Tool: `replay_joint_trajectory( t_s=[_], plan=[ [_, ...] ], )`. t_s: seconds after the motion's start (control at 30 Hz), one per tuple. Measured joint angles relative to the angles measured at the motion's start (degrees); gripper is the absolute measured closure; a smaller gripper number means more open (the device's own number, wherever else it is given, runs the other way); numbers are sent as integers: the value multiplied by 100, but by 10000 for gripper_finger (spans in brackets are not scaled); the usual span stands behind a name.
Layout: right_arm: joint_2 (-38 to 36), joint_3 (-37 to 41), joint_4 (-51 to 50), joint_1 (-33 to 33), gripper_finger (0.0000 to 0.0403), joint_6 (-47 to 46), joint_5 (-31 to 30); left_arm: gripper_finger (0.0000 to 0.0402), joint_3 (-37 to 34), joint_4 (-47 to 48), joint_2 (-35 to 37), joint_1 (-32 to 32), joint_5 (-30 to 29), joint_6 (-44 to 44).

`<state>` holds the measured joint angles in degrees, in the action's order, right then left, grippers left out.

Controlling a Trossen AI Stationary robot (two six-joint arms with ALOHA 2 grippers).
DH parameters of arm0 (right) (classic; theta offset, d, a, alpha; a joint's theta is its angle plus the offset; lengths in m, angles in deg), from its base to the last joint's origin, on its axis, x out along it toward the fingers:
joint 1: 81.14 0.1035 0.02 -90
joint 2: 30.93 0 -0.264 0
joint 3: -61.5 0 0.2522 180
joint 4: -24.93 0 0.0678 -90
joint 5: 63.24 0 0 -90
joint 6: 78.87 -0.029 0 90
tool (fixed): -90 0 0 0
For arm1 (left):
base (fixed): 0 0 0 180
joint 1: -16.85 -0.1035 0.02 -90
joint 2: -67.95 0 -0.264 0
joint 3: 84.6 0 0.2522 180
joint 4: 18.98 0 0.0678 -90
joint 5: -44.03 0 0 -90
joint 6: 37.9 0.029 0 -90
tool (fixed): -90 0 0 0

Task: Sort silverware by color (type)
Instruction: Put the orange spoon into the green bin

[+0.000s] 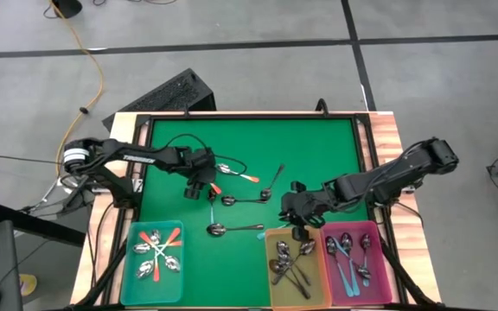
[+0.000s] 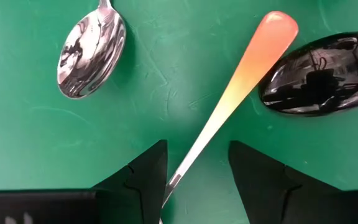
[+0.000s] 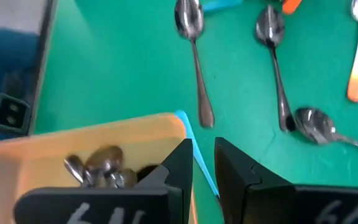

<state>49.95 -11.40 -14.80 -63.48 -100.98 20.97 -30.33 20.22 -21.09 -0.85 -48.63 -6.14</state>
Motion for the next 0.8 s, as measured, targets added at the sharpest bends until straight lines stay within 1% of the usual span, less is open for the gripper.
replay_joint_trajectory(
  t_s=[0.1, 0.2, 0.3, 0.47, 0.63, 0.8],
  plan=[
    [12, 15, -47, -62, 326, 14, 2, 242, 20, 35, -117, -4, 7, -82],
    [4, 4, -28, -142, 326, 14, -1, 264, 10, 62, -93, -4, 33, -240],
    [7, 6, -13, -214, 326, 14, -3, 304, -38, 65, 26, -2, 61, -396],
    [5, 6, -15, -275, 326, 14, -8, 387, -48, 78, 85, 7, 121, -663],
    [5, 6, -16, -403, 326, 58, -12, 397, -48, 43, 86, 7, 88, -983],
    [5, 6, 33, -632, 326, 162, -16, 399, -54, 23, 120, 5, 90, -1515]
  ],
)
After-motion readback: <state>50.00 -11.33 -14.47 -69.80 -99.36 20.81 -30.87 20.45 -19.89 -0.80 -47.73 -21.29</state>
